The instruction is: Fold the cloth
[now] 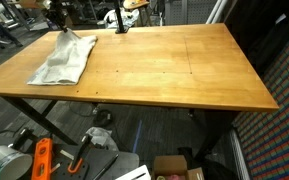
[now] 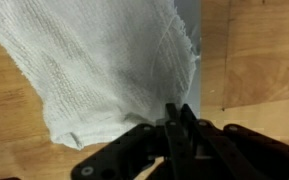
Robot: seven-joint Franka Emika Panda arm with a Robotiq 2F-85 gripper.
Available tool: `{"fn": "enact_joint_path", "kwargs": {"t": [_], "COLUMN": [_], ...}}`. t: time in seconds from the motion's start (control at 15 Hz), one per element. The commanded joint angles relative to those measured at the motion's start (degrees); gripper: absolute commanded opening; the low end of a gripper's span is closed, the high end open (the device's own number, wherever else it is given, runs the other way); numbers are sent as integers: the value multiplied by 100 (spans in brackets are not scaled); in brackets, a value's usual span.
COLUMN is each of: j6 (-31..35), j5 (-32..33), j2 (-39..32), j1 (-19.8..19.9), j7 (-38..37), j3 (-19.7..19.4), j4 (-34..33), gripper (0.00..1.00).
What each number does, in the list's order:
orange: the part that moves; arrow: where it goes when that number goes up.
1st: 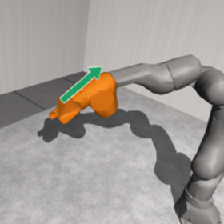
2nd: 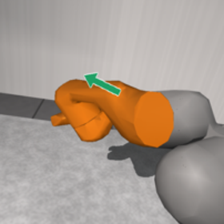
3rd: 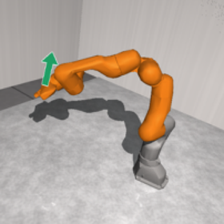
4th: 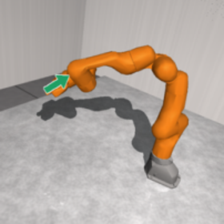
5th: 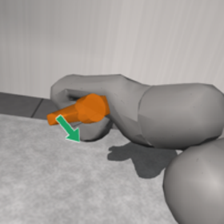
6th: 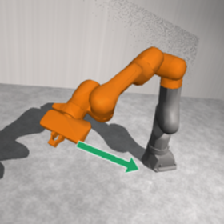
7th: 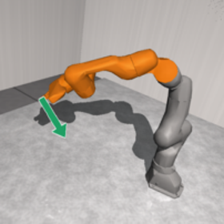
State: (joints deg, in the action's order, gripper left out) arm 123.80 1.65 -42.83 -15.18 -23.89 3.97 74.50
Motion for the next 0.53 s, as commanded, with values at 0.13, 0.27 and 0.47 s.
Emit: {"fn": "enact_joint_path", "kwargs": {"t": [0.13,0.27,0.47], "j6": [87,78,79], "j5": [-112,-111,-111], "j2": [-14,-43,-71], "j1": [-114,-119,-119], "j7": [-438,-435,-433], "j3": [-132,-132,-137], "j4": [-137,-126,-125], "gripper": [11,11,12]}}
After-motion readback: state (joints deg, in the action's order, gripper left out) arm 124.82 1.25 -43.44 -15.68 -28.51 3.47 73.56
